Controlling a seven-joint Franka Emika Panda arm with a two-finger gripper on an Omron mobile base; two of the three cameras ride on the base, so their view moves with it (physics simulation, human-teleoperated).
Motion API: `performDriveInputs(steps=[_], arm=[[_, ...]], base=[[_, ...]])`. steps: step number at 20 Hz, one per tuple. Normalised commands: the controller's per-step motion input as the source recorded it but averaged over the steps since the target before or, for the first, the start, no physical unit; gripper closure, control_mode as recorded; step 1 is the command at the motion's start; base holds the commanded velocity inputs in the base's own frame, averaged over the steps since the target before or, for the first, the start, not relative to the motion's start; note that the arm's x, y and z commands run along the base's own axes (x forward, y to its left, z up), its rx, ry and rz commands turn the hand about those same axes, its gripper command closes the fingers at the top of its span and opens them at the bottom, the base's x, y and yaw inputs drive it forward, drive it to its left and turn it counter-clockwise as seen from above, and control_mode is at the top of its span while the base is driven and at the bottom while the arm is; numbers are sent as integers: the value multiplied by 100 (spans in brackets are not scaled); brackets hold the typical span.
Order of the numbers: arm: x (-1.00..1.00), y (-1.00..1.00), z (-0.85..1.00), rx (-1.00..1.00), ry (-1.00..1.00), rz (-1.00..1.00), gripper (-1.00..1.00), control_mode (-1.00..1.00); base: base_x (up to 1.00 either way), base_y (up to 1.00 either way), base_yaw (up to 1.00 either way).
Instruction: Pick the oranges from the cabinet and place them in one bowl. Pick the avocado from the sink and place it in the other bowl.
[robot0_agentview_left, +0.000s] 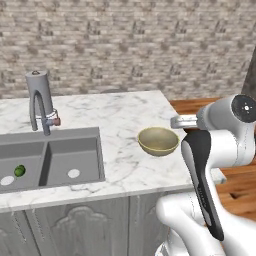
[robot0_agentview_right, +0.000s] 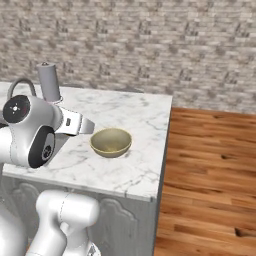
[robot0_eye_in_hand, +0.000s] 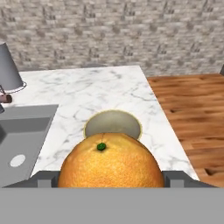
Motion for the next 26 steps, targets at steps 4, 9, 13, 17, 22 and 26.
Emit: performDriveInputs(steps=[4,9,13,17,22,26], arm=[[0,0,0,0,0,0,100,100],[0,0,0,0,0,0,100,100],[0,0,0,0,0,0,100,100],[0,0,0,0,0,0,100,100],[0,0,0,0,0,0,100,100],[0,0,0,0,0,0,100,100]], base=[[33,-20,0],[30,-18,0],[20,-14,-2],[1,-2,-1],[0,0,0],[0,0,0]])
